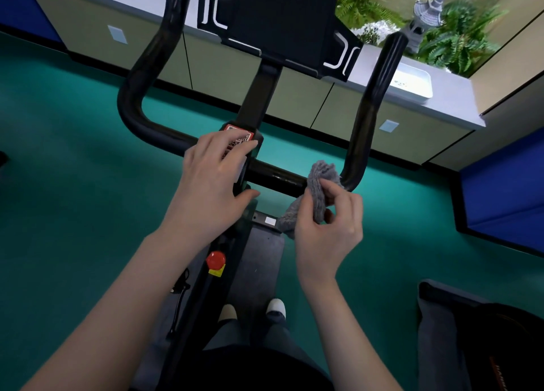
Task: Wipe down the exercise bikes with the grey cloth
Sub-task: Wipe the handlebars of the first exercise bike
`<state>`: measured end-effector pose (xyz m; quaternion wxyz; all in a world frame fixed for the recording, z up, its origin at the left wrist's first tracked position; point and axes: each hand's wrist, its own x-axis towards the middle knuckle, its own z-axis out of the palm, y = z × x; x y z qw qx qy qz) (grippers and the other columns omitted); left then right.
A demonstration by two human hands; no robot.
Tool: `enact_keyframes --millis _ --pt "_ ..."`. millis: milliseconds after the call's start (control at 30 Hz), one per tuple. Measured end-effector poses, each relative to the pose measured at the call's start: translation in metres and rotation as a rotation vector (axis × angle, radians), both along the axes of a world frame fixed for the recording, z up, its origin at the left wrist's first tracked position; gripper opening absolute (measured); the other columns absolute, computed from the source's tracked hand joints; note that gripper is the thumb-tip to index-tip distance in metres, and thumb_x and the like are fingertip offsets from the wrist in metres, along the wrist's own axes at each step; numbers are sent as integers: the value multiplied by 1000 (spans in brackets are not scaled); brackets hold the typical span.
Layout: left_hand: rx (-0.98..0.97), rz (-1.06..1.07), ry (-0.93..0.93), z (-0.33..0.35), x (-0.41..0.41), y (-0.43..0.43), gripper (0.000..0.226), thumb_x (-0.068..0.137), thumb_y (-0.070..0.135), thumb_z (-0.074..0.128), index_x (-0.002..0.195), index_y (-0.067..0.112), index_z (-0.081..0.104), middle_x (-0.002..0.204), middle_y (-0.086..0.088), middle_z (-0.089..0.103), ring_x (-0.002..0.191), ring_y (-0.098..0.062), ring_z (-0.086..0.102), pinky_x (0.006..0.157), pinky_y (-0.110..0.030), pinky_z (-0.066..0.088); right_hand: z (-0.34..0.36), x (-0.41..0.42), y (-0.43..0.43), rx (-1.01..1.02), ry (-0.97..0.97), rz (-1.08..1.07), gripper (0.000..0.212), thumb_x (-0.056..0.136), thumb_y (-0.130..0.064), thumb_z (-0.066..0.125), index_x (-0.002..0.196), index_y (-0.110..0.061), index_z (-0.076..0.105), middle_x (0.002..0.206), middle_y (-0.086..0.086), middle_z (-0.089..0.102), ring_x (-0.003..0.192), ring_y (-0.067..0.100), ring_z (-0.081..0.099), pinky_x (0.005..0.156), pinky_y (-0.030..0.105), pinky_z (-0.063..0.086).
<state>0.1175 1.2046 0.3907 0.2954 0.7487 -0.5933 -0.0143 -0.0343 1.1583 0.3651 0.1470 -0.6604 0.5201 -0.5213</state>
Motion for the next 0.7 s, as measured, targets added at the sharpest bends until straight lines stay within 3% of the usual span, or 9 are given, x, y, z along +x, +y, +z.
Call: enact_keyframes --millis 67,267,467,567,700 --pt "-7 -3 16 -2 4 3 71 64 22 83 127 10 53 130 -5 49 123 -23 36 101 -40 27 2 12 3 7 10 33 15 77 -2 70 91 0 69 83 10 60 77 9 55 75 4 38" --pt "-31 -14 48 -6 14 13 68 63 16 82 125 8 55 127 -7 52 120 -25 41 98 -43 31 9 44 12 36 46 120 17 76 1 70 93 1 69 84 11 60 75 21 60 71 18 45" --pt "-26 -45 62 -6 18 18 61 67 7 76 124 9 56 130 -5 51 123 -26 42 100 -40 29 14 61 12 33 61 203 20 74 6 69 94 4 70 87 14 63 80 12 56 81 -1 32" --pt "-22 -60 64 -6 19 19 58 67 5 75 122 9 58 131 -5 52 124 -27 42 99 -41 30 14 59 13 52 41 247 20 75 7 66 95 3 68 91 13 62 86 17 59 83 3 35" --pt "-17 -64 75 -7 19 20 58 65 7 80 120 9 59 131 -5 52 123 -28 42 98 -40 28 1 29 29 26 -37 193 17 77 8 63 91 -1 61 91 4 56 89 4 50 83 7 36"
